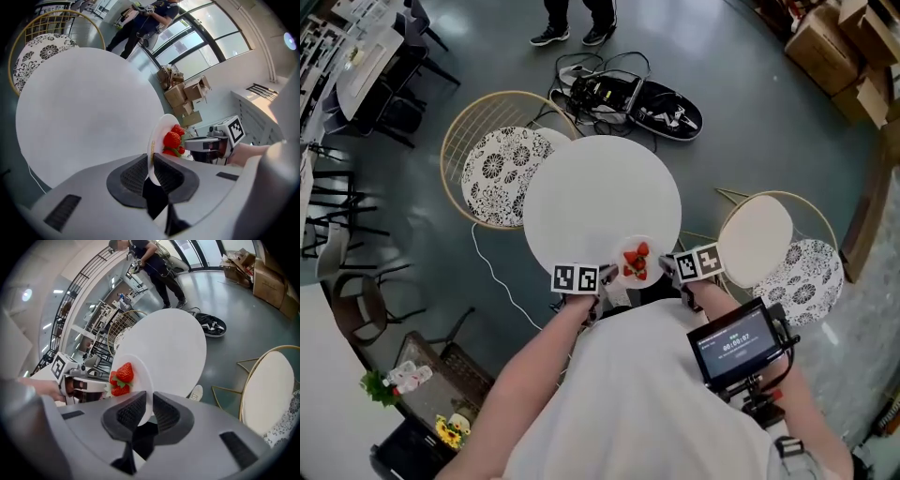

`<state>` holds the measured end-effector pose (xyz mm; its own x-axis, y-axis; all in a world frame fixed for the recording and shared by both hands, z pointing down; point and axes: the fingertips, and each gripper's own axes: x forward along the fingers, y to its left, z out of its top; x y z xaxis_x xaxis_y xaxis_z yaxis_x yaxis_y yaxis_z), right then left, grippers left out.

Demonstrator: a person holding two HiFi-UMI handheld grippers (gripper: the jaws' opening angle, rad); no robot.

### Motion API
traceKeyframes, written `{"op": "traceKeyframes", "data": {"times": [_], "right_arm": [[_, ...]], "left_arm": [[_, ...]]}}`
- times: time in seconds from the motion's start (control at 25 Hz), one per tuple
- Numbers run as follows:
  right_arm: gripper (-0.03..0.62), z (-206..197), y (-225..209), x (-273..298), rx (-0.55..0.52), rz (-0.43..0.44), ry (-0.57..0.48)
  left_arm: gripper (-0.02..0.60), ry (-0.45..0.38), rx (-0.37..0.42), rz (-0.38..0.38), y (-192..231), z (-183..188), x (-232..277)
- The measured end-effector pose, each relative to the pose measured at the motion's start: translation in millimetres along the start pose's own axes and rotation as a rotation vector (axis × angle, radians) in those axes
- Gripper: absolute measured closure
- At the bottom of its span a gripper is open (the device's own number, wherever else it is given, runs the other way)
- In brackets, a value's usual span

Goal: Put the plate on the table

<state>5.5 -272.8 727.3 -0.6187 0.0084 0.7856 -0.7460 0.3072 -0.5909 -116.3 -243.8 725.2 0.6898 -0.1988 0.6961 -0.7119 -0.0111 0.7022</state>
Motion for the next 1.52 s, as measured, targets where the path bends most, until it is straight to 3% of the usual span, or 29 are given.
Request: {"op": "traceKeyframes", "data": {"times": [0.24, 0.4, 0.68, 1.04, 1.36, 1.52], "right_arm": [[0.566, 6.8, -29.7, 23.1, 0.014, -0.009, 0.049], [0.566, 19.5, -48.5, 36.0, 0.001, -0.018, 0.055], [0.568, 53.9, -75.8, 45.8, -0.035, -0.024, 0.051], [0.565, 78.8, -83.2, 48.7, -0.085, -0.038, 0.034], [0.539, 73.5, -81.9, 54.5, -0.263, -0.123, 0.033], [0.528, 76.8, -81.9, 56.4, -0.358, -0.173, 0.047]], "left_arm": [[0.560, 0.061, -0.112, 0.030, 21.0, 4.4, 32.1], [0.557, 0.089, -0.138, 0.074, 33.2, 14.2, 51.8], [0.549, 0.105, -0.027, 0.175, 42.1, 47.9, 77.7], [0.530, 0.116, 0.057, 0.251, 45.4, 73.6, 83.7], [0.515, 0.111, 0.139, 0.345, 48.2, 69.8, 81.7], [0.509, 0.117, 0.133, 0.383, 49.2, 73.1, 81.1]]}}
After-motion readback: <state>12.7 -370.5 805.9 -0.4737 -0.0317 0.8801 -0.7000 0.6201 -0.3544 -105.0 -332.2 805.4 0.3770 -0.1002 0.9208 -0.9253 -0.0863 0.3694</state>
